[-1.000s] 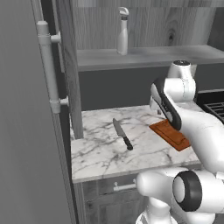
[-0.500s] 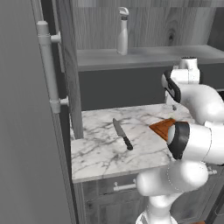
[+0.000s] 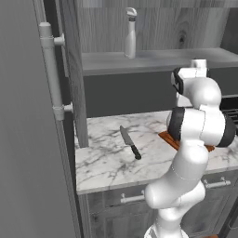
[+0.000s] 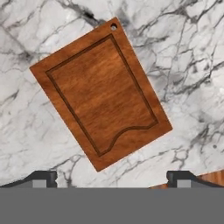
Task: Move the cutting board and knife to the sink. Then move spray from the cabinet to the counter.
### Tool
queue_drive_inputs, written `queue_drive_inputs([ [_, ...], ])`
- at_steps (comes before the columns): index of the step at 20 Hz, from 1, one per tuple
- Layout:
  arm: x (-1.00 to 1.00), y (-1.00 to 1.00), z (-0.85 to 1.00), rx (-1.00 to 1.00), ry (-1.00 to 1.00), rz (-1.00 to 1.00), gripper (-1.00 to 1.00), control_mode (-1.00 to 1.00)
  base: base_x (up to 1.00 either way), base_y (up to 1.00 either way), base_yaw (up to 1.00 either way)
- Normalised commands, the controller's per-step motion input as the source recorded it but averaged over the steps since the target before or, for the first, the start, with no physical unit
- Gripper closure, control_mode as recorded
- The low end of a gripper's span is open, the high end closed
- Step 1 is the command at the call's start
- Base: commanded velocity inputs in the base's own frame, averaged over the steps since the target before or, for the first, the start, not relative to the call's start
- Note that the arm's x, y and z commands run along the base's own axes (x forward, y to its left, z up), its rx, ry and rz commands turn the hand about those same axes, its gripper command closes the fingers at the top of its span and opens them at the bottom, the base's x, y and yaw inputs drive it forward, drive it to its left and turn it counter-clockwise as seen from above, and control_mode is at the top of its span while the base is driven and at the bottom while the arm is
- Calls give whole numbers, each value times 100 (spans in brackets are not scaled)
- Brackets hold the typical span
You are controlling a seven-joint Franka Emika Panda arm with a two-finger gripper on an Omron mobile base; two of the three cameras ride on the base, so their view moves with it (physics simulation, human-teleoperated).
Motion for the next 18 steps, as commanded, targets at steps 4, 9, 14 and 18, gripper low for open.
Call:
queue_drive_inputs([
  [4, 0, 0, -63, 0, -11, 0, -100, -100, 0, 0, 0],
  [9, 1, 0, -60, 1, -13, 0, -100, -100, 0, 0, 0],
  [14, 24, 0, -35, 0, -13, 0, -100, -100, 0, 0, 0],
  [18, 20, 0, -25, 0, -12, 0, -100, -100, 0, 0, 0],
])
